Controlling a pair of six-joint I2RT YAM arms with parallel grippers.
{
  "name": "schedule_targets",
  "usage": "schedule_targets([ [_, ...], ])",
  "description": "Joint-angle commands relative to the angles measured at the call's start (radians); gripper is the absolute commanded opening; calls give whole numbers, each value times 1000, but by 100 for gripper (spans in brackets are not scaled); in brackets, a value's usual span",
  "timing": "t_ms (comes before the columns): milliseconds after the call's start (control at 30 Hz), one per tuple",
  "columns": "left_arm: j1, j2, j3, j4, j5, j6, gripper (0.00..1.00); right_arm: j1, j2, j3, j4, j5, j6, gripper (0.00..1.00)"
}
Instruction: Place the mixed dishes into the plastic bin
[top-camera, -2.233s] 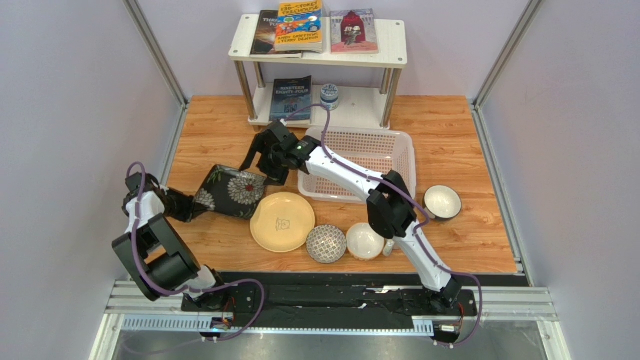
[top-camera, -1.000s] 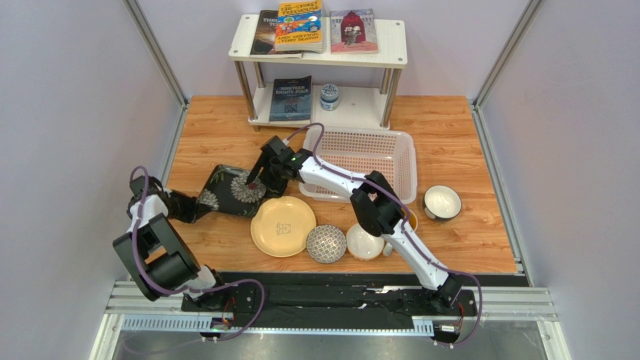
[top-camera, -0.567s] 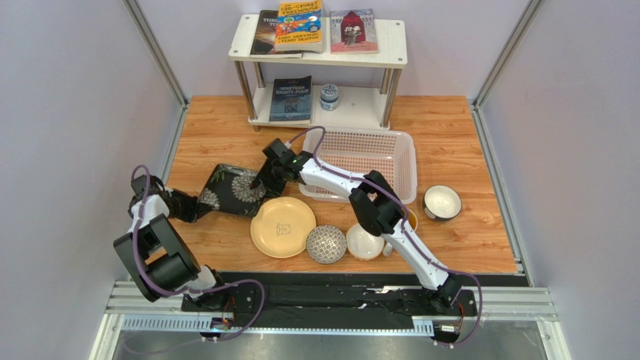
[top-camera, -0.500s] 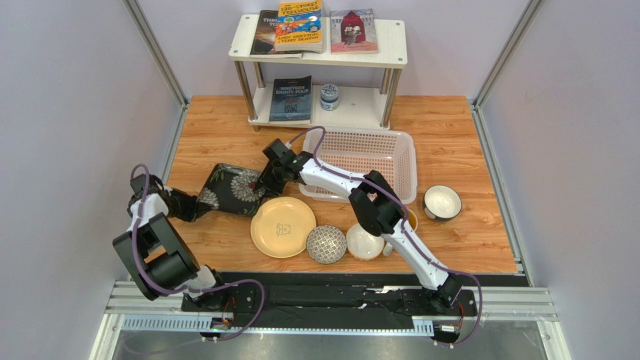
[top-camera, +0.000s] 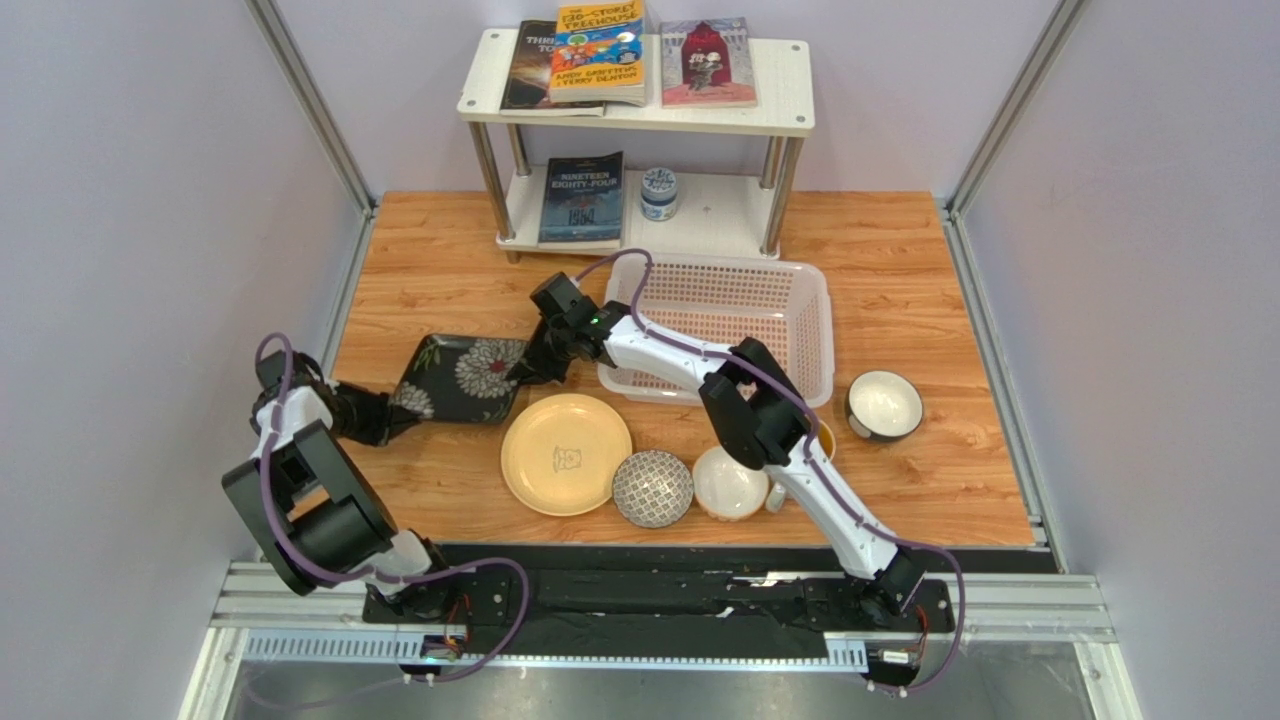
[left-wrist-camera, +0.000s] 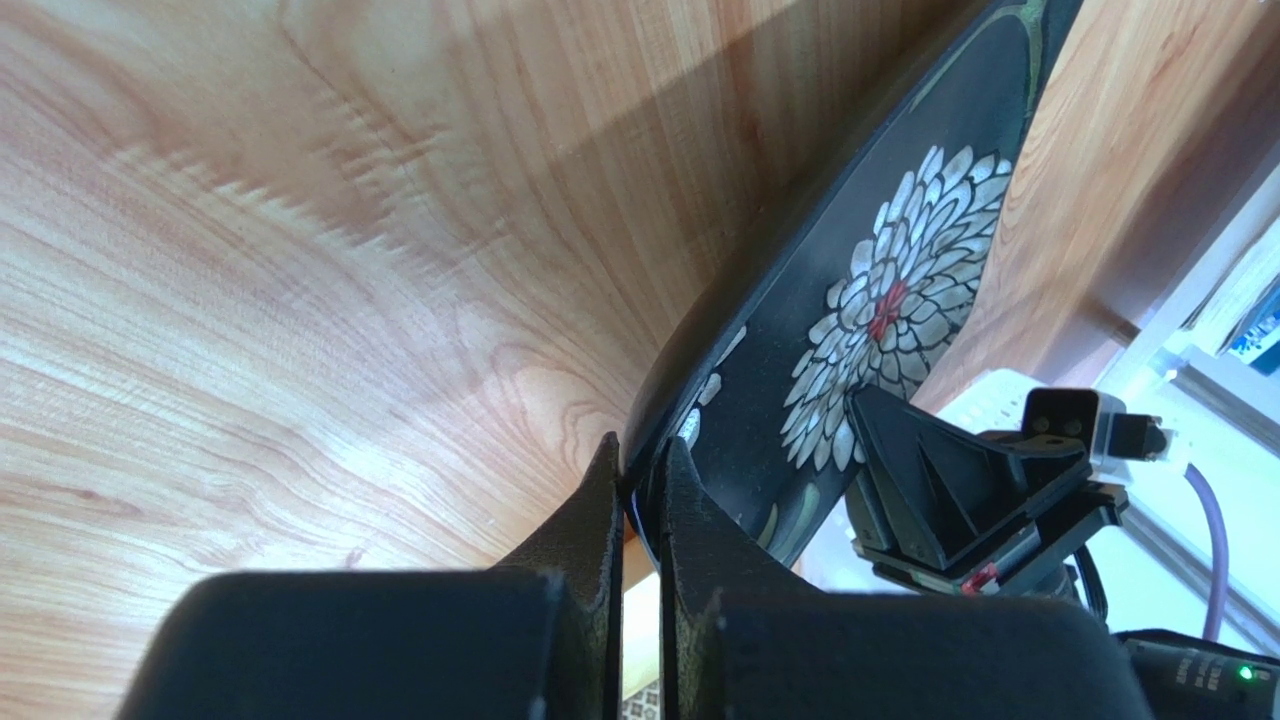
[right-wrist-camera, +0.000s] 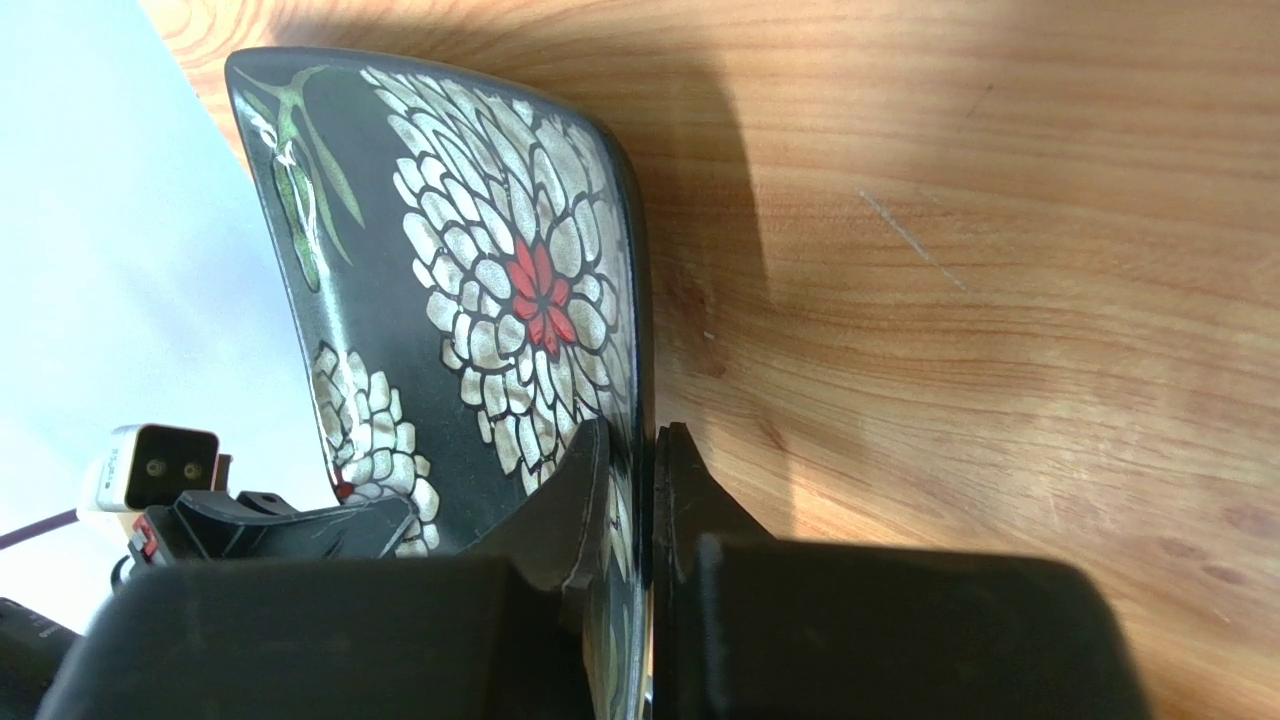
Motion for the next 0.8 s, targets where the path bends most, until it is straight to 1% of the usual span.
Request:
schedule_targets([
  [0, -40, -14, 43, -102, 75, 165, 19, 37, -94, -42, 28, 65, -122, 0],
  [100, -38, -23, 54, -123, 55, 177, 43, 37, -139, -77, 51, 91, -156, 0],
  [133, -40, -39, 52, -123, 49, 176, 44, 37, -145, -74, 52, 94, -185, 0],
  [200, -40, -53, 43, -122, 40, 167, 52, 37, -152, -53, 35, 100, -218, 0],
  [233, -40, -55, 41, -122, 31, 167, 53, 37, -152, -28, 29, 100, -234, 0],
  [367, -40, -50, 46, -129, 20, 170, 54, 37, -171, -17, 9, 115, -289, 0],
  [567, -40, -73, 66, -157, -2, 170, 54, 37, -258, -101, 54, 152, -347, 0],
  [667, -40, -96, 72, -172, -52, 170, 53, 39, -300, -112, 64, 169, -384, 0],
  [700, -40, -104, 80, -181, -78, 173, 53, 37, -309, -114, 68, 172, -392, 0],
  [733, -32, -107, 83, -198, -135, 176, 53, 37, -324, -112, 69, 175, -415, 0],
  [767, -24, -110, 83, -204, -144, 176, 53, 39, -335, -114, 68, 183, -424, 0],
])
